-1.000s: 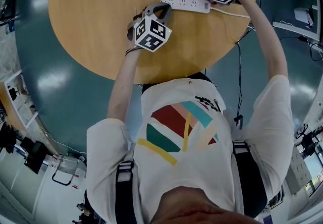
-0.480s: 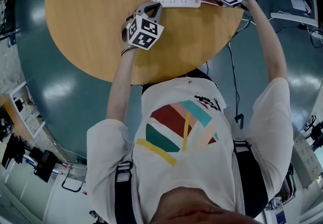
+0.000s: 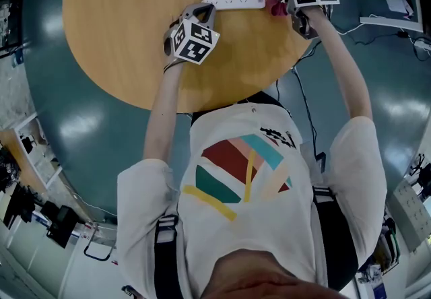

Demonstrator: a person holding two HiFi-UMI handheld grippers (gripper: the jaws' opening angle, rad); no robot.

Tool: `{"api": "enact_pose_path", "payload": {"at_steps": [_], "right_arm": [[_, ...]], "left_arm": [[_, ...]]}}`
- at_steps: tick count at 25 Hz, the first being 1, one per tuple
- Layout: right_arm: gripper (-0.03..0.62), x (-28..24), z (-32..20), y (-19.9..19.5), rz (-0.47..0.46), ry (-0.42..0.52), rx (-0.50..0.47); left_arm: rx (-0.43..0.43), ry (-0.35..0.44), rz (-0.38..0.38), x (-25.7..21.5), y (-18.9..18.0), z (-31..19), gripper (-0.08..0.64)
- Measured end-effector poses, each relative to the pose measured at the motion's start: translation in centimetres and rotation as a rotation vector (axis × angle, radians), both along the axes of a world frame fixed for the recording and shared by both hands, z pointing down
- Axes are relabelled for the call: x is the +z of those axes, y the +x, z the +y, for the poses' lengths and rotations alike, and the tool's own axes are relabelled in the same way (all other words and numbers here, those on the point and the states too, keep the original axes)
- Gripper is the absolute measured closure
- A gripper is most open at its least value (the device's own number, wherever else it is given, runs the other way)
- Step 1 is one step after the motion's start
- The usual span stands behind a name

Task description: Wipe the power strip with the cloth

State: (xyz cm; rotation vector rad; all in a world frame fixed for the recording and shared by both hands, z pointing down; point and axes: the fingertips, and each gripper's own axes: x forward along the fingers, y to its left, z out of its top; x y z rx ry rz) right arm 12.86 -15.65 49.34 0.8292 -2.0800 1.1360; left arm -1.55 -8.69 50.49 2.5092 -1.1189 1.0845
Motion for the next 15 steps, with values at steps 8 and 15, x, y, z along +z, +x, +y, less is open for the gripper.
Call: {"api": "enact_pose_path", "payload": {"at_steps": [8,15], "right_arm": [[0.553,0.7,2.8,-0.3,-0.095,-0.011,0.152],[0.553,2.4,6.5,0.3,-0.191,-0.050,0.244]], "left_arm": [[-0.039,0.001,0.004,0.7,-0.3,0.1,0.525],[-0.058,0.003,-0.004,1.2,-0.1,-0.1,0.524]]}}
